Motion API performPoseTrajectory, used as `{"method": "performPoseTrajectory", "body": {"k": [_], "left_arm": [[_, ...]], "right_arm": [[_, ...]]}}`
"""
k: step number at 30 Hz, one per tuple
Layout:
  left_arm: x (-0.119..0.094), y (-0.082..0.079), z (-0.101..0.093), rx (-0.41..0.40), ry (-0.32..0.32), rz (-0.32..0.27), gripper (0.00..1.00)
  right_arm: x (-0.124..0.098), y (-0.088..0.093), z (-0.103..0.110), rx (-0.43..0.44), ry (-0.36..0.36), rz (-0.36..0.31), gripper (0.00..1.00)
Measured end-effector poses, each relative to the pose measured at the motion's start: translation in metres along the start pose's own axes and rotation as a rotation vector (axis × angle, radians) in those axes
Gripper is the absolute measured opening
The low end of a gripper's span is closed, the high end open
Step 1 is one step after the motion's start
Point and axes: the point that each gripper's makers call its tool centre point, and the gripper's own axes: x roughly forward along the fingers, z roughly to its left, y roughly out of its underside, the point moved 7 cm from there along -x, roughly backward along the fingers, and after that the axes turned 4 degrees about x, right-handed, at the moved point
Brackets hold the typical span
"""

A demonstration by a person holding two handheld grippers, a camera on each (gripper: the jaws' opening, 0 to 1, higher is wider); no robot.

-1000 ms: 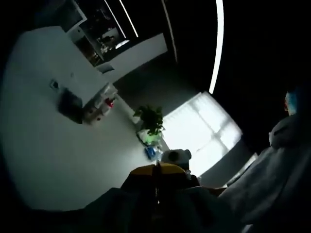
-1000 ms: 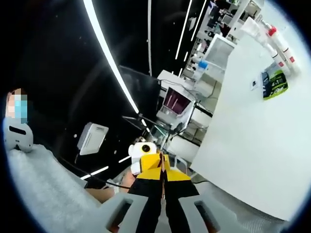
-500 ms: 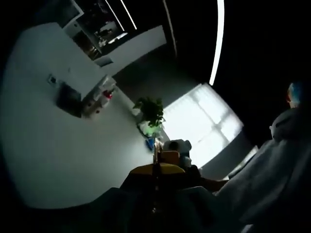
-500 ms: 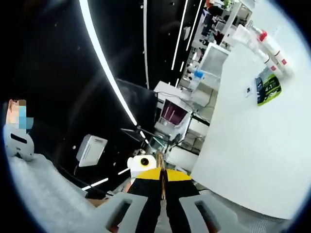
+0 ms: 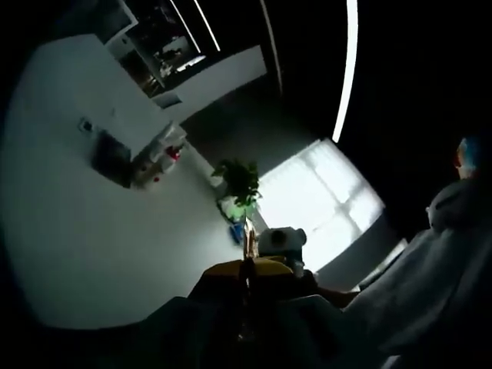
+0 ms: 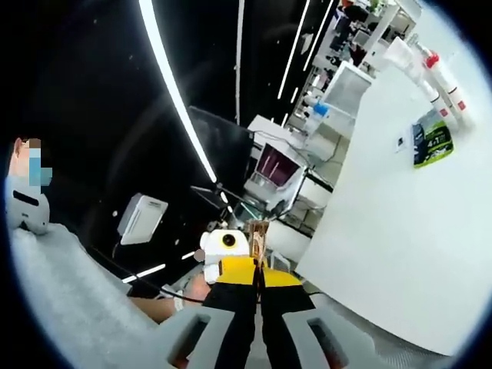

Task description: Arrange the skincare products in the storage area until every visible bottle or jar stands upright without overlapping.

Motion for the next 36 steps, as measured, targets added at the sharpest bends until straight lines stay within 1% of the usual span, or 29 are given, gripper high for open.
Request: {"method": "performPoseTrajectory", "body": {"k": [7,8,9,14,16,21,23,26,29,30,34,36], "left_arm": [[0.0006,0.0028,0.0001,0.012,-0.001,0.025,0.0],[0.0009,0.0034,-0.0006,0.023,0.0,0.03,0.0],[0.0006,0.0033,-0.0016,0.042,-0.004,0.03,0.0],[-0.0007,0.0023,-0.0028,0.065,-0.006,0.026,0.0],[-0.001,0.0021,-0.0028,0.061,-0.005,0.024,0.0],[-0.0024,0.0002,-0.0021,0.056,-0.01,0.008,0.0],[-0.0021,0.0005,-0.0024,0.053,-0.006,0.009,0.0],[-0.0011,0.001,-0.0025,0.046,-0.006,0.01,0.0],[-0.0002,0.0018,-0.0016,0.036,-0.008,0.016,0.0],[-0.0002,0.0029,-0.0014,0.039,-0.01,0.026,0.0],[0.0017,0.004,-0.0041,0.054,-0.005,0.032,0.0],[0.0011,0.004,-0.0055,0.094,-0.015,0.035,0.0]], "right_arm": [[-0.0028,-0.0043,-0.0007,0.006,0.001,-0.035,0.0],[-0.0029,-0.0045,-0.0008,0.009,0.0,-0.036,0.0],[-0.0027,-0.0043,-0.0009,0.012,0.001,-0.035,0.0],[-0.0014,-0.0043,-0.0005,0.029,-0.007,-0.038,0.0],[-0.001,-0.0043,-0.001,0.031,-0.007,-0.038,0.0],[0.0029,0.0008,-0.0002,0.015,-0.003,0.003,0.0],[0.002,0.0009,0.0004,0.008,-0.007,0.003,0.0],[0.0008,0.0007,0.0021,-0.036,-0.003,0.003,0.0],[0.0003,-0.0003,0.0003,-0.042,0.004,-0.001,0.0],[0.0002,-0.0005,0.0001,-0.041,0.004,-0.003,0.0],[-0.0005,-0.0017,0.0,-0.029,0.0,-0.012,0.0],[0.0002,-0.0012,-0.0004,-0.023,0.0,-0.011,0.0]]}}
